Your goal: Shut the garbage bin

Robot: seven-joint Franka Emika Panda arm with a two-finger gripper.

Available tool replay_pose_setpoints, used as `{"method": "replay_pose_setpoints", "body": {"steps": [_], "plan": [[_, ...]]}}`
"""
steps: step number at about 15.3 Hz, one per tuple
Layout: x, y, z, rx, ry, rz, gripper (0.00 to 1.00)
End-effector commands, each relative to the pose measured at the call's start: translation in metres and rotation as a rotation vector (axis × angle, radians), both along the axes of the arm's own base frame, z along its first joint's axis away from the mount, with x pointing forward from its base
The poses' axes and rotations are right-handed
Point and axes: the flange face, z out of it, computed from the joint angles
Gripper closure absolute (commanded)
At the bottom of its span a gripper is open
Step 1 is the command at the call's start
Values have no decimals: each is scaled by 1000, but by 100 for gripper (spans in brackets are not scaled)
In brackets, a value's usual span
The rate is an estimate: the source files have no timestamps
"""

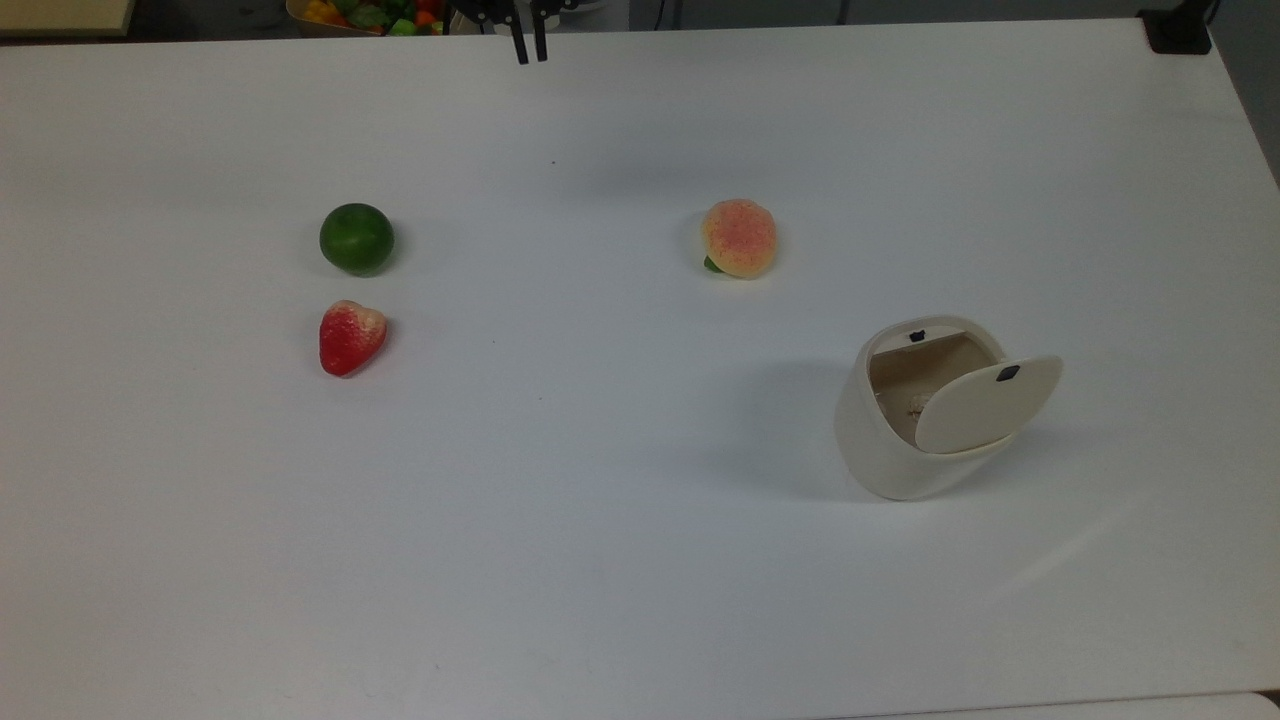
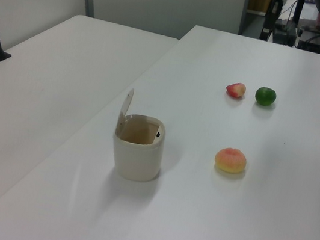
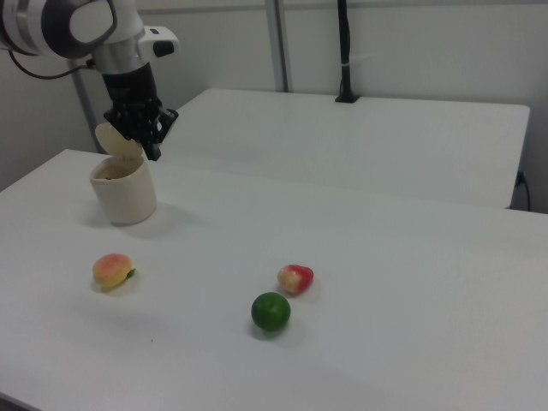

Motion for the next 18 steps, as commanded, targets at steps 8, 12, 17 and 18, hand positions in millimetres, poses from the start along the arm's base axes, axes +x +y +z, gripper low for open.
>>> {"method": "replay_pose_setpoints", "body": {"steps": [8, 12, 17, 18], "plan": [[13, 45, -13, 69, -55, 36, 100], [23, 82, -13, 109, -138, 47, 100], [38, 131, -16, 167, -276, 16, 100], [41, 141, -19, 173, -297, 19, 100]]}}
